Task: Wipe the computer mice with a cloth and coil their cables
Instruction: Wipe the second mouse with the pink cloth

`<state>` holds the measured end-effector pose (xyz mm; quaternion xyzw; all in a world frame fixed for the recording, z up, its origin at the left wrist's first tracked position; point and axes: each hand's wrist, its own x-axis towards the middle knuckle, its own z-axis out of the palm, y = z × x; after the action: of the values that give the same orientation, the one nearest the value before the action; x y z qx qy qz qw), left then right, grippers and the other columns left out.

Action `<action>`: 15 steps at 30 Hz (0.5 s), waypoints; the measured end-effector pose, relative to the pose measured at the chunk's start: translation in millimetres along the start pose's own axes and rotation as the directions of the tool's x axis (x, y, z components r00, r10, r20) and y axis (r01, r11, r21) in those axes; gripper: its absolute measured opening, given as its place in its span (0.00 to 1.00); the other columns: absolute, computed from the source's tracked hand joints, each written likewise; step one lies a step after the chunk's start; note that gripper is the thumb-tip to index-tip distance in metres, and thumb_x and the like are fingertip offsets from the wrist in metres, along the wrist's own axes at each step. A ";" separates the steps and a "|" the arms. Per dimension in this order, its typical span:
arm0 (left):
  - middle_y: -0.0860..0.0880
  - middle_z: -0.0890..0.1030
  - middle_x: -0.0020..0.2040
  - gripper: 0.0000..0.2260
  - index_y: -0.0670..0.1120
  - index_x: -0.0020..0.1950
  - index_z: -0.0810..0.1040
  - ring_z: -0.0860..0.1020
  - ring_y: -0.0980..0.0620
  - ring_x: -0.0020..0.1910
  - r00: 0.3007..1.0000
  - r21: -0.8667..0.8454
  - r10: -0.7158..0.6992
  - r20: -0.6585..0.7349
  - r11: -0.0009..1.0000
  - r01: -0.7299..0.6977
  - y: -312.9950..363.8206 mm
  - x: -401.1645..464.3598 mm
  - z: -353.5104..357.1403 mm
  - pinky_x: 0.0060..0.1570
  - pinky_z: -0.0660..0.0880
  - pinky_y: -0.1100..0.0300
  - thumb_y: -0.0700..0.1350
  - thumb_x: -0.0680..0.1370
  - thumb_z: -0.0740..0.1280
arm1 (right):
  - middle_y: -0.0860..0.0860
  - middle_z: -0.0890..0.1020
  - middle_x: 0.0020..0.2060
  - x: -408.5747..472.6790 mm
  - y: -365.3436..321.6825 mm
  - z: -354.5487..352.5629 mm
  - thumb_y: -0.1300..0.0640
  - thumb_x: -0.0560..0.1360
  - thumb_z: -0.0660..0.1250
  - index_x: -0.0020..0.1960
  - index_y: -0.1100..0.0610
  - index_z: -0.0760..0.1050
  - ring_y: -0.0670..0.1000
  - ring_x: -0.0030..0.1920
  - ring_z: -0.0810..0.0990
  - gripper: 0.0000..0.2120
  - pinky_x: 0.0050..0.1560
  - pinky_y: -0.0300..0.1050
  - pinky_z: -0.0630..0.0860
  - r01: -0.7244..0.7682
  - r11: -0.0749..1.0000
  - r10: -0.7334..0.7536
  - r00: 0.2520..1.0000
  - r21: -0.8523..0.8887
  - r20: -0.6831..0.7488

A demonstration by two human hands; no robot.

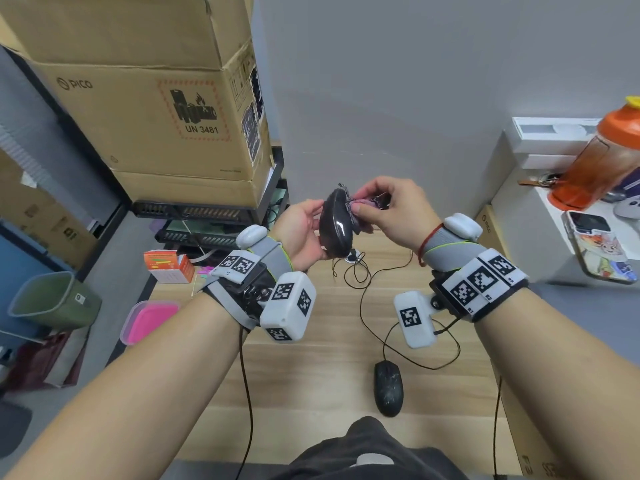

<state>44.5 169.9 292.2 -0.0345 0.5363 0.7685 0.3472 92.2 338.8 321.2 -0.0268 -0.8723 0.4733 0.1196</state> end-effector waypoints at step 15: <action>0.44 0.82 0.35 0.17 0.38 0.58 0.75 0.80 0.49 0.29 0.997 -0.073 -0.025 0.079 0.997 0.031 2.0 -10.9 10.9 0.27 0.75 0.63 0.46 0.85 0.50 | 0.44 0.81 0.34 0.0 -17.2 -4.6 0.58 0.66 0.79 0.40 0.49 0.84 0.41 0.32 0.80 0.06 0.38 0.34 0.76 0.177 0.976 -0.135 0.948 -0.127 0.287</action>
<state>55.1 173.3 303.1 -0.0251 0.4928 0.7838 0.3772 94.4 333.1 337.9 0.0998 -0.9131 0.3941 0.0311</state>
